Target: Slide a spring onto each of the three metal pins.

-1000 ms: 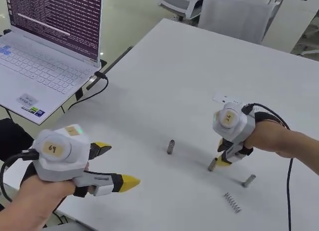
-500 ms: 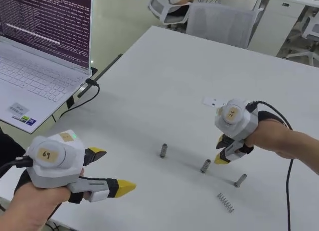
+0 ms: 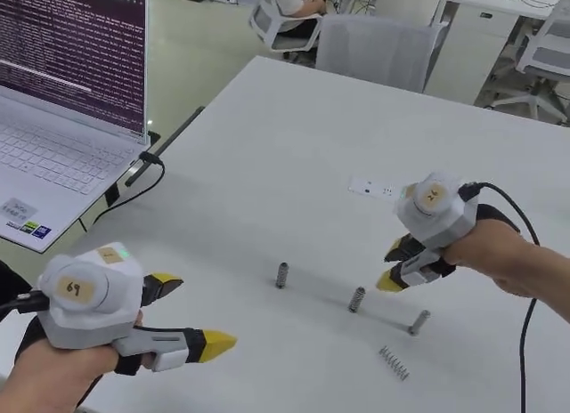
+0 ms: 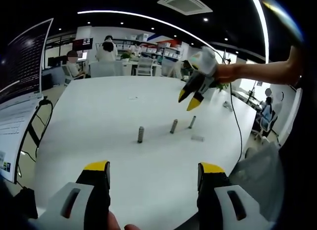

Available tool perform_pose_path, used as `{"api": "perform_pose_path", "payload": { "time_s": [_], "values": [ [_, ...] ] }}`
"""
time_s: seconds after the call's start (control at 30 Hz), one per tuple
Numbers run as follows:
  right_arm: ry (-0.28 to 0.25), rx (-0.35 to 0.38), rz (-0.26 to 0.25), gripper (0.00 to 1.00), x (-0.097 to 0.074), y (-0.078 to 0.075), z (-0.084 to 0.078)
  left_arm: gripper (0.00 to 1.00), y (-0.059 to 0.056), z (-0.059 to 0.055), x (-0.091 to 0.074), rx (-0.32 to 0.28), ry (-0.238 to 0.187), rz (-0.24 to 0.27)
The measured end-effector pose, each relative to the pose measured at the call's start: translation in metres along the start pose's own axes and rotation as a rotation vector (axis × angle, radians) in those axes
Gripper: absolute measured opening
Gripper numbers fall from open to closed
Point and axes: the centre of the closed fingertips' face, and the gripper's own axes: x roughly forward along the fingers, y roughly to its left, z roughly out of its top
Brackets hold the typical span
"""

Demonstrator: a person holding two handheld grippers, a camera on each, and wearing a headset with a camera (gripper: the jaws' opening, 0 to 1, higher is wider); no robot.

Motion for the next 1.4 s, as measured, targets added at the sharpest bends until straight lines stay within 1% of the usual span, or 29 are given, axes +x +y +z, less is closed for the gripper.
{"api": "perform_pose_path", "payload": {
  "time_s": [0.03,0.17,0.2,0.27,0.43,0.53,0.63,0.67,0.8,0.83,0.9,1.0,1.07,1.13,1.17,1.3,1.4],
  "values": [
    [-0.02,0.014,-0.004,0.3,-0.002,0.001,0.001,0.68,-0.001,0.0,0.0,0.003,0.001,-0.002],
    [-0.07,0.071,-0.02,0.31,-0.007,0.001,0.001,0.68,-0.001,0.001,0.001,0.006,0.001,-0.007],
    [-0.09,0.093,-0.019,0.31,-0.009,0.002,0.002,0.68,-0.001,0.001,0.001,0.006,-0.001,-0.008],
    [-0.113,0.119,-0.014,0.32,-0.011,0.005,0.001,0.68,-0.002,0.002,0.0,0.007,-0.001,-0.01],
    [-0.131,0.155,-0.024,0.33,-0.011,0.01,-0.007,0.68,-0.005,0.002,0.0,0.007,0.0,-0.016],
    [-0.151,0.185,-0.035,0.34,-0.014,0.014,-0.011,0.68,-0.005,0.002,0.0,0.009,0.0,-0.018],
    [-0.186,0.223,-0.053,0.34,-0.019,0.014,-0.013,0.69,-0.006,0.003,0.0,0.013,0.001,-0.022],
    [-0.206,0.242,-0.058,0.35,-0.021,0.014,-0.013,0.69,-0.006,0.003,0.0,0.015,0.002,-0.022],
    [-0.259,0.292,-0.082,0.39,-0.031,0.013,-0.018,0.69,-0.006,0.005,0.0,0.019,0.0,-0.023],
    [-0.263,0.297,-0.085,0.39,-0.032,0.013,-0.018,0.69,-0.005,0.005,0.0,0.019,0.0,-0.024],
    [-0.281,0.312,-0.094,0.4,-0.038,0.014,-0.022,0.69,-0.005,0.005,0.001,0.023,0.001,-0.025],
    [-0.315,0.356,-0.106,0.42,-0.046,0.015,-0.027,0.69,-0.005,0.007,0.001,0.025,0.0,-0.027],
    [-0.326,0.383,-0.104,0.44,-0.051,0.018,-0.033,0.7,-0.006,0.007,0.001,0.028,0.001,-0.028],
    [-0.336,0.402,-0.117,0.47,-0.054,0.019,-0.038,0.7,-0.007,0.009,0.001,0.029,0.001,-0.029],
    [-0.342,0.409,-0.12,0.47,-0.056,0.023,-0.041,0.7,-0.007,0.009,0.001,0.028,0.0,-0.029],
    [-0.355,0.448,-0.134,0.5,-0.063,0.028,-0.054,0.7,-0.009,0.011,0.001,0.03,0.003,-0.032],
    [-0.374,0.476,-0.145,0.51,-0.068,0.032,-0.063,0.7,-0.01,0.012,0.002,0.03,0.003,-0.033]
  ]
}}
